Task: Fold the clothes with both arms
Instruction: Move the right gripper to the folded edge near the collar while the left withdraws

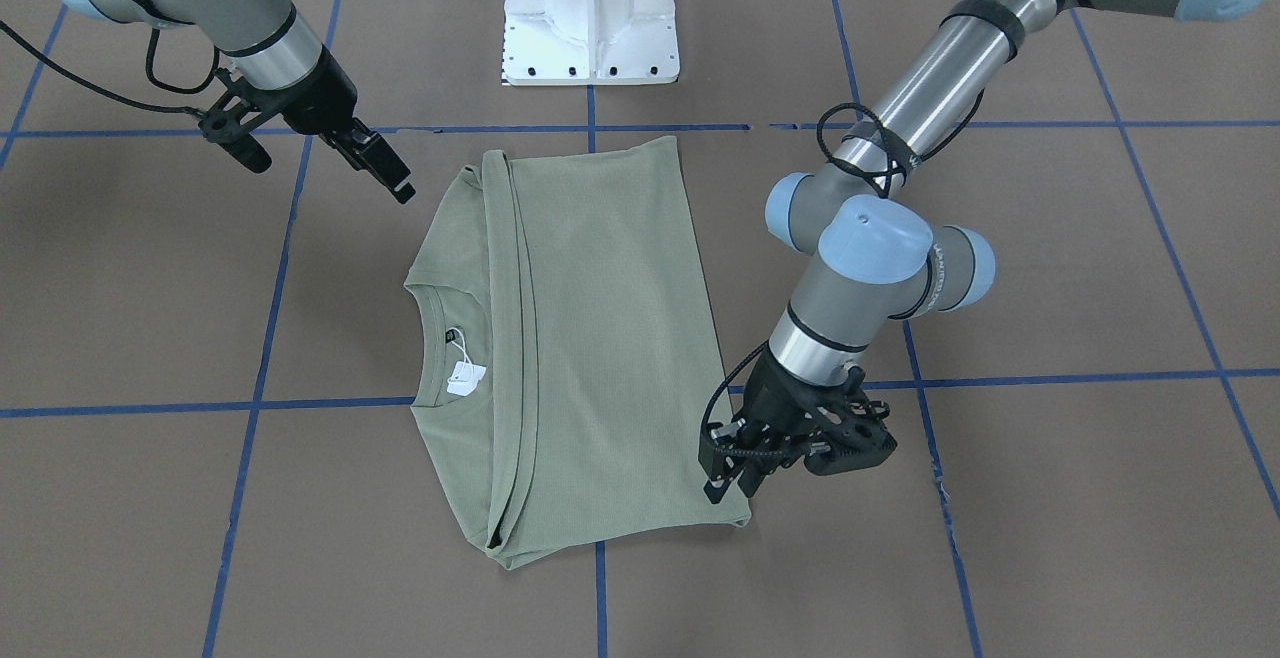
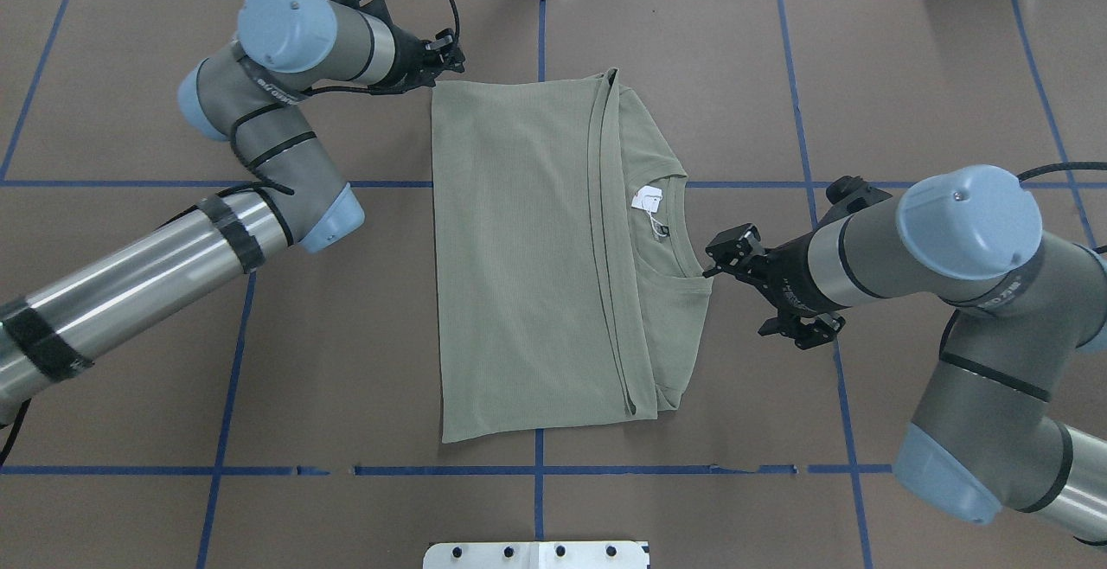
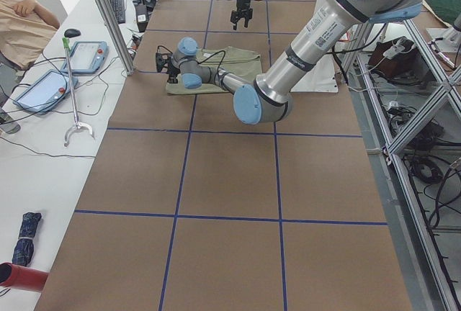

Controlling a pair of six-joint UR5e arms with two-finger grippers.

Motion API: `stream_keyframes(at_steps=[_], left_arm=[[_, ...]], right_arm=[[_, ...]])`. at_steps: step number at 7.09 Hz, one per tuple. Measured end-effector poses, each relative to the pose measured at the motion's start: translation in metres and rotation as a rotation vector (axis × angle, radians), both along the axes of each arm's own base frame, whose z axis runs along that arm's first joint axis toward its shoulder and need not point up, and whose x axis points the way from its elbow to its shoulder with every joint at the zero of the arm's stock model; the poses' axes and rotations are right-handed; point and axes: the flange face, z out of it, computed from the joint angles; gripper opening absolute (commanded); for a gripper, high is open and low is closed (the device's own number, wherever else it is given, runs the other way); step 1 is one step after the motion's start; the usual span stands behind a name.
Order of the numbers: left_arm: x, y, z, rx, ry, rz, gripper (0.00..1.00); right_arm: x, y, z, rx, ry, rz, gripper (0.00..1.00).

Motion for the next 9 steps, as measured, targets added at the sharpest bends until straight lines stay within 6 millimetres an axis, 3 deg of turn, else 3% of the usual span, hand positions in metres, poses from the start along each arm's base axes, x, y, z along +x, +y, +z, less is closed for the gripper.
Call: stream_keyframes(at_steps=[2, 3, 5, 7, 9], left_arm=[[-0.056, 0.065, 0.013, 0.03, 0.071, 0.073, 0.62], [-0.074, 0.086, 0.02, 0.037, 0.082, 0.084, 0.62], [-0.087, 0.1, 0.032, 0.032, 0.082, 0.095, 0.62], [-0.09, 0.104, 0.041, 0.022, 0.074, 0.096, 0.62], [-0.092, 0.107, 0.049, 0.014, 0.068, 0.097, 0.62]], right_arm=[[-0.05, 0.01, -0.021, 0.123, 0.04, -0.053, 1.0], [-0.08, 0.016, -0.036, 0.205, 0.094, -0.144, 1.0], [-0.121, 0.033, -0.052, 0.356, 0.235, -0.382, 1.0], [-0.137, 0.048, -0.047, 0.48, 0.353, -0.623, 1.0], [-0.149, 0.053, -0.043, 0.541, 0.402, -0.751, 1.0]])
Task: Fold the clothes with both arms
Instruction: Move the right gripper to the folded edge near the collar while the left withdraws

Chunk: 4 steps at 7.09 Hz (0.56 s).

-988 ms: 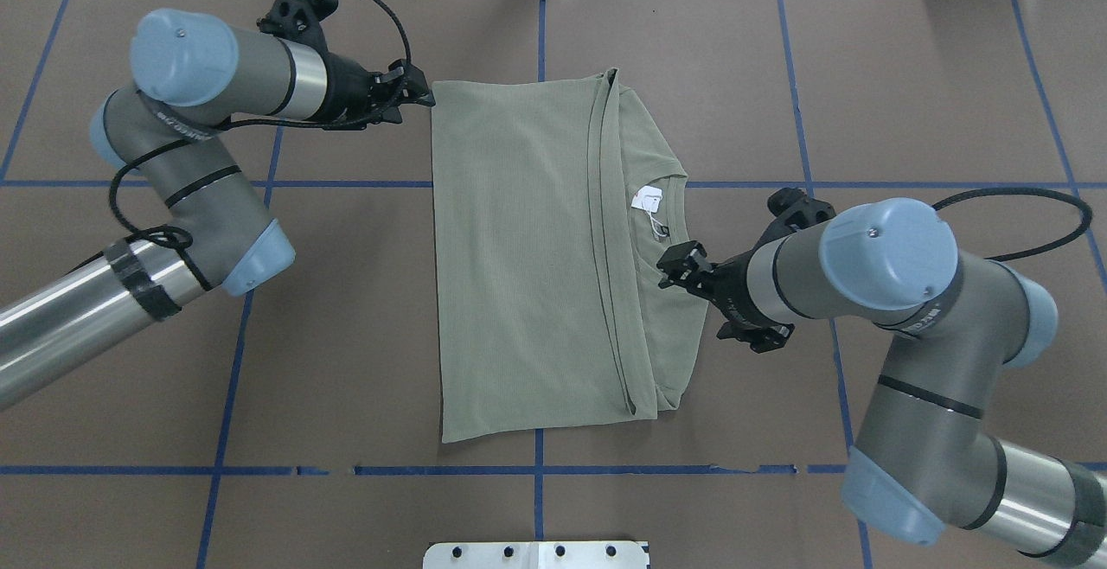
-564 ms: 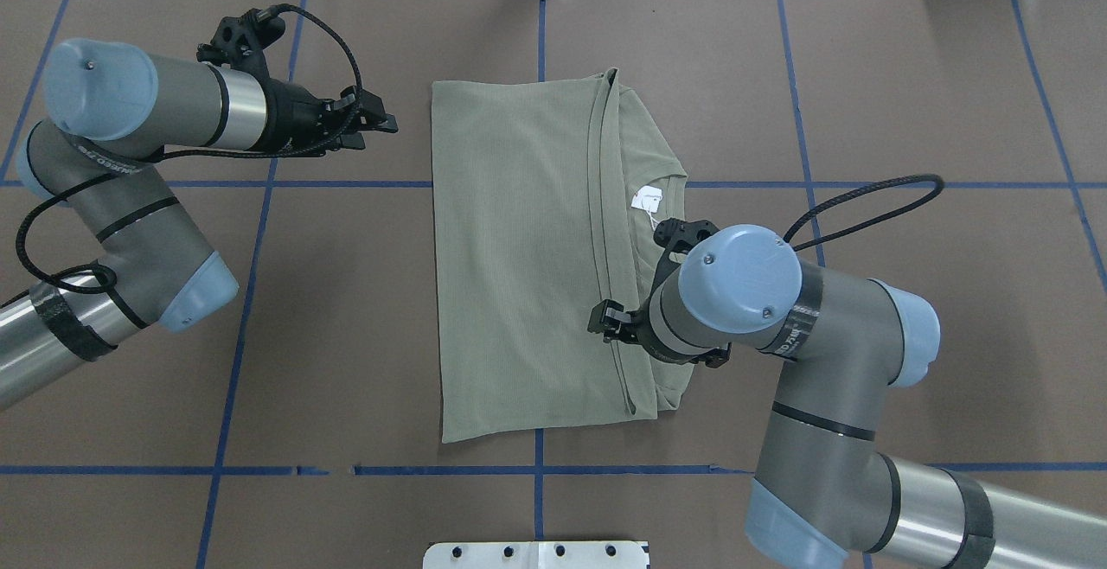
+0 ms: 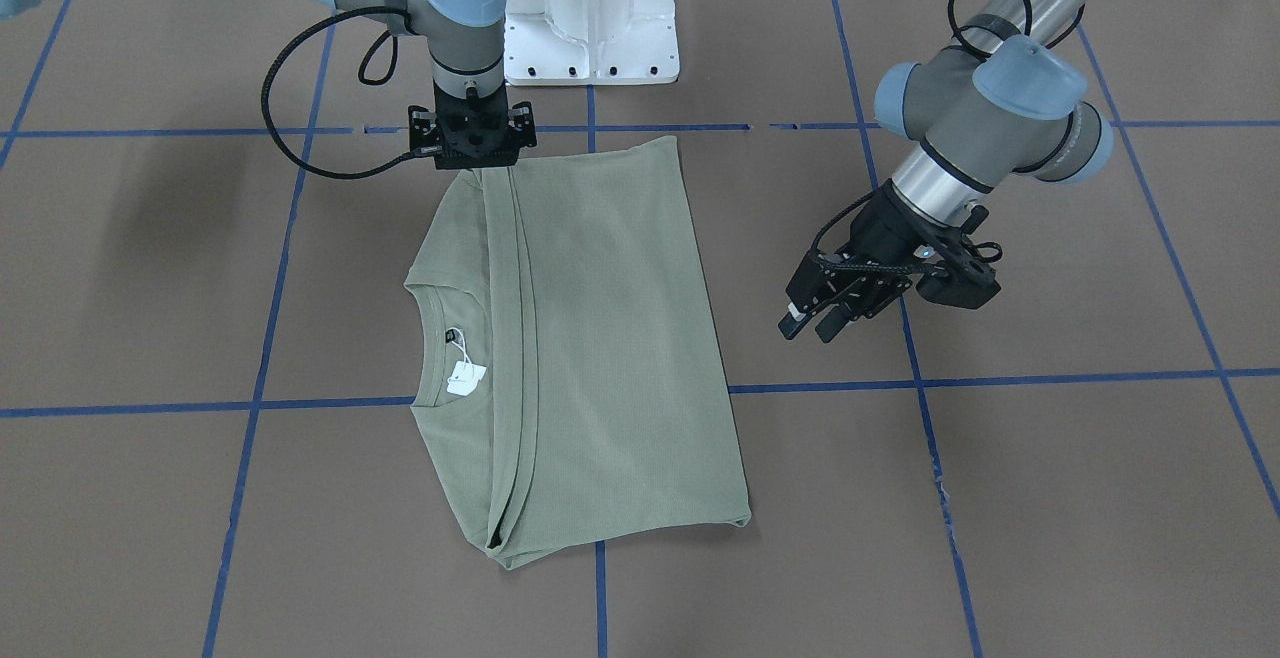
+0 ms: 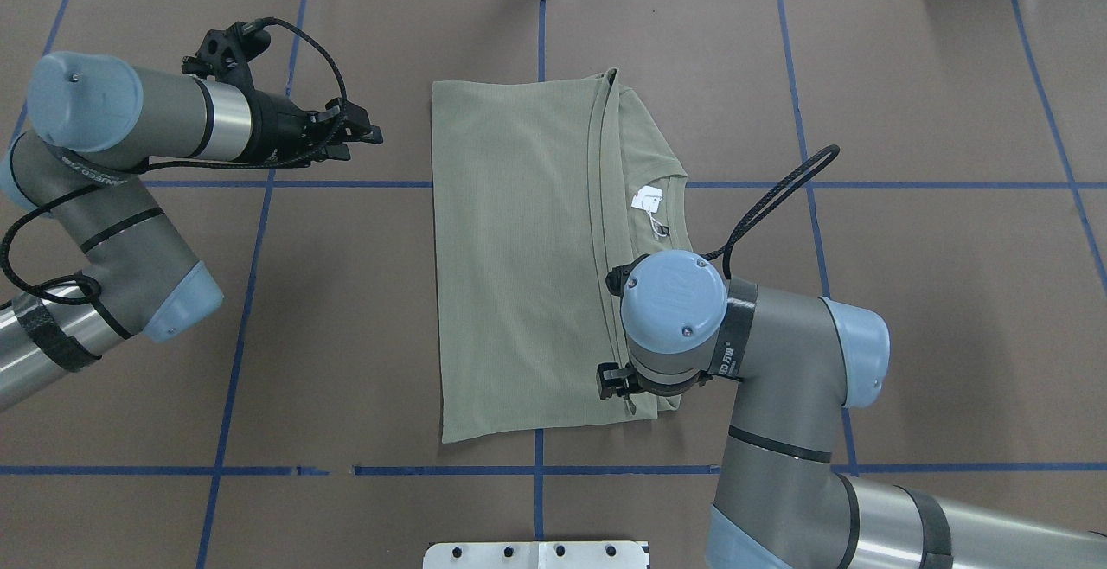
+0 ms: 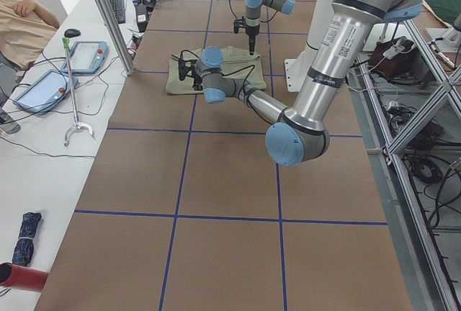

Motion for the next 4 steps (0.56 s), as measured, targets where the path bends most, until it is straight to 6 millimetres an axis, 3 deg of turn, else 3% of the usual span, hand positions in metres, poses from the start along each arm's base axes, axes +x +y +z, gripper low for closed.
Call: stream_keyframes(at_steps=[4], left_arm=[[0.0, 0.0, 0.002, -0.004, -0.002, 0.0, 0.62]], right_arm=[[-0.022, -0.008, 0.004, 0.034, 0.035, -0.061, 1.0]])
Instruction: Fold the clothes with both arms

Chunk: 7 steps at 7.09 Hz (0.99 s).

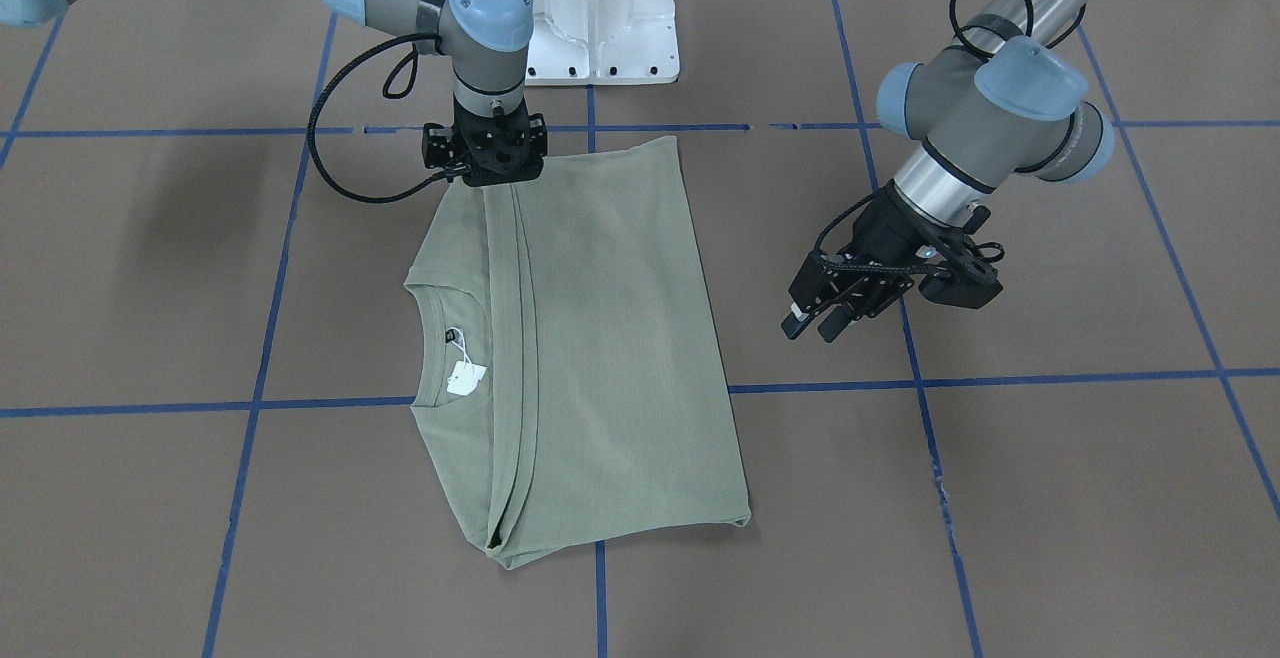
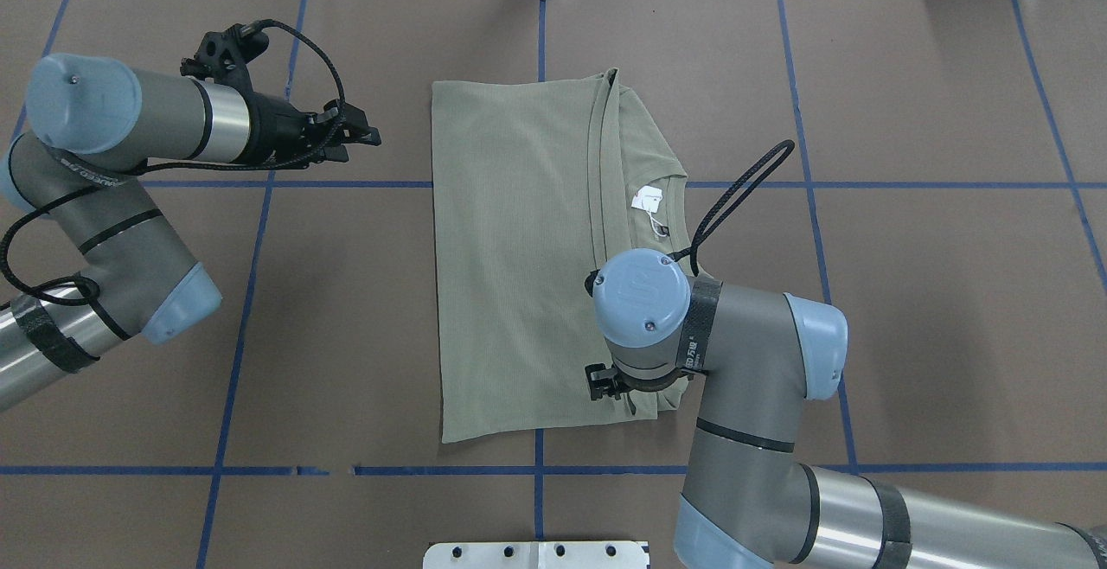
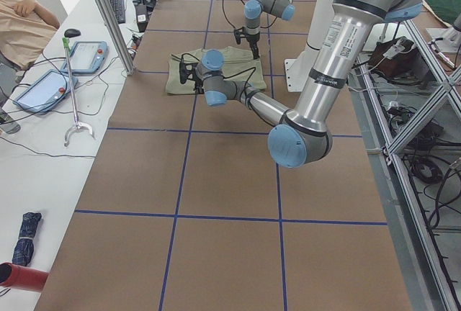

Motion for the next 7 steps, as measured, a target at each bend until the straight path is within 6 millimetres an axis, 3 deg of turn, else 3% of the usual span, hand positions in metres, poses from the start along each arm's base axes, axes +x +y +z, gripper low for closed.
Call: stream_keyframes(at_steps=[7], left_arm=[[0.001, 0.001, 0.0, 0.0, 0.0, 0.002, 0.62]], right_arm=[[-0.013, -0.009, 0.008, 0.016, 0.031, -0.021, 1.0]])
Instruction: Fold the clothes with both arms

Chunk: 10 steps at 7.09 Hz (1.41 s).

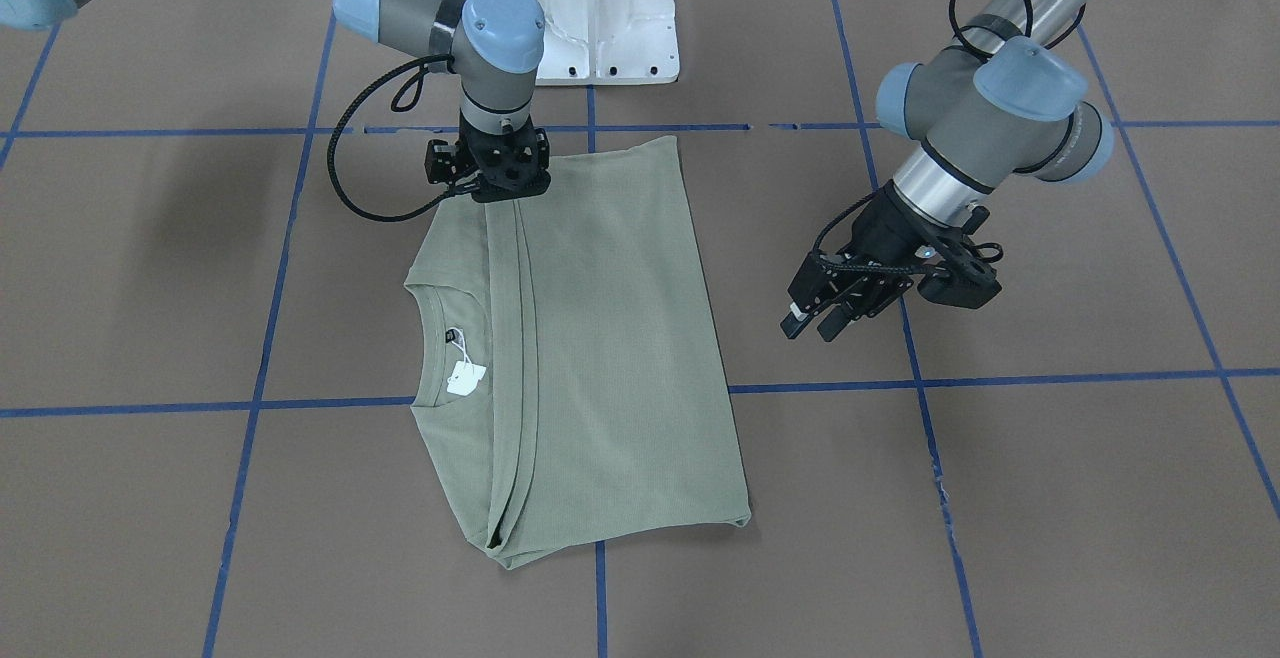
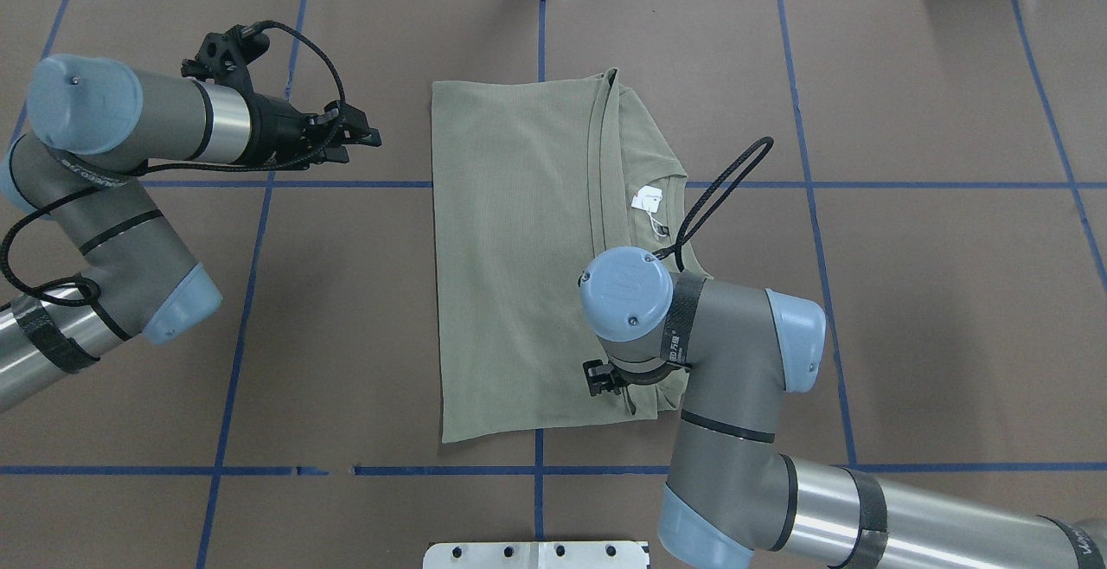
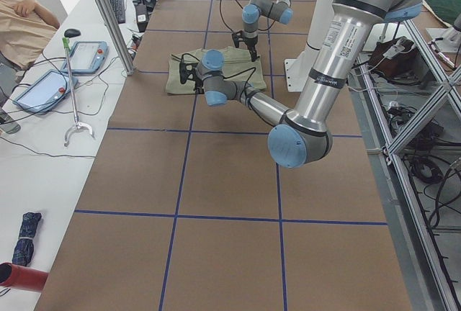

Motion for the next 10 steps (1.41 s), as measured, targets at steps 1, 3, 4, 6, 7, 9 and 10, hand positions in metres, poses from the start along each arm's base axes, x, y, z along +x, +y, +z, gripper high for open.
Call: stream_keyframes(at_steps=[1, 3, 4, 6, 7, 9, 10], left_arm=[[0.0, 0.0, 0.0, 0.0, 0.001, 0.0, 0.62], [0.0, 0.001, -0.001, 0.002, 0.002, 0.001, 0.62], [0.0, 0.001, -0.002, 0.002, 0.003, 0.002, 0.62], [-0.001, 0.002, -0.004, 0.003, 0.007, 0.002, 0.62], [-0.001, 0.002, -0.005, 0.004, 0.01, 0.001, 0.62], [-0.003, 0.003, -0.008, 0.005, 0.015, 0.0, 0.62], [-0.004, 0.004, -0.007, 0.005, 0.015, -0.001, 0.62]], right_arm=[[0.001, -0.001, 0.003, -0.004, 0.009, 0.001, 1.0], [0.011, -0.005, 0.01, -0.012, 0.042, -0.002, 1.0], [0.025, -0.006, 0.019, -0.012, 0.054, -0.005, 1.0], [0.074, -0.008, 0.046, 0.014, 0.068, -0.034, 1.0], [0.094, -0.006, 0.053, 0.025, 0.079, -0.054, 1.0], [0.1, -0.006, 0.046, 0.04, 0.081, -0.07, 1.0], [0.089, -0.013, 0.032, 0.048, 0.065, -0.064, 1.0]])
